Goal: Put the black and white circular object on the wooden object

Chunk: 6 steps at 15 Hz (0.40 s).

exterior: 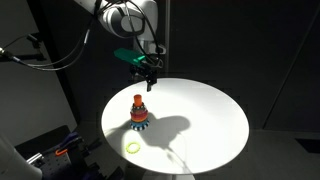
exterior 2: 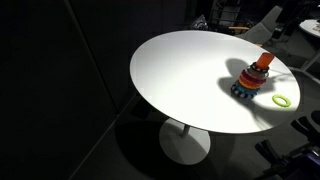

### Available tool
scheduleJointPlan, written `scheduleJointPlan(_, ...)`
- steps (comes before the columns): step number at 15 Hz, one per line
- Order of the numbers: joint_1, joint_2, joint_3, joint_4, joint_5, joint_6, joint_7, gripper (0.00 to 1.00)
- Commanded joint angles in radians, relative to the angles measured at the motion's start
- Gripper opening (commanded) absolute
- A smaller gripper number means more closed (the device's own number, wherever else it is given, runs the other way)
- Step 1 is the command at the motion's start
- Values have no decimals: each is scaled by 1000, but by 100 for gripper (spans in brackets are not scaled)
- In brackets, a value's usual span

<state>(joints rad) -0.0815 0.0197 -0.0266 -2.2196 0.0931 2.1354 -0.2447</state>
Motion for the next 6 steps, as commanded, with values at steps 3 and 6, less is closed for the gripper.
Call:
scheduleJointPlan(3, 5, -81, -20, -51, -62, -2, 18, 100)
scheduleJointPlan(6, 10, -50, -19, -28, -41, -2, 4, 100)
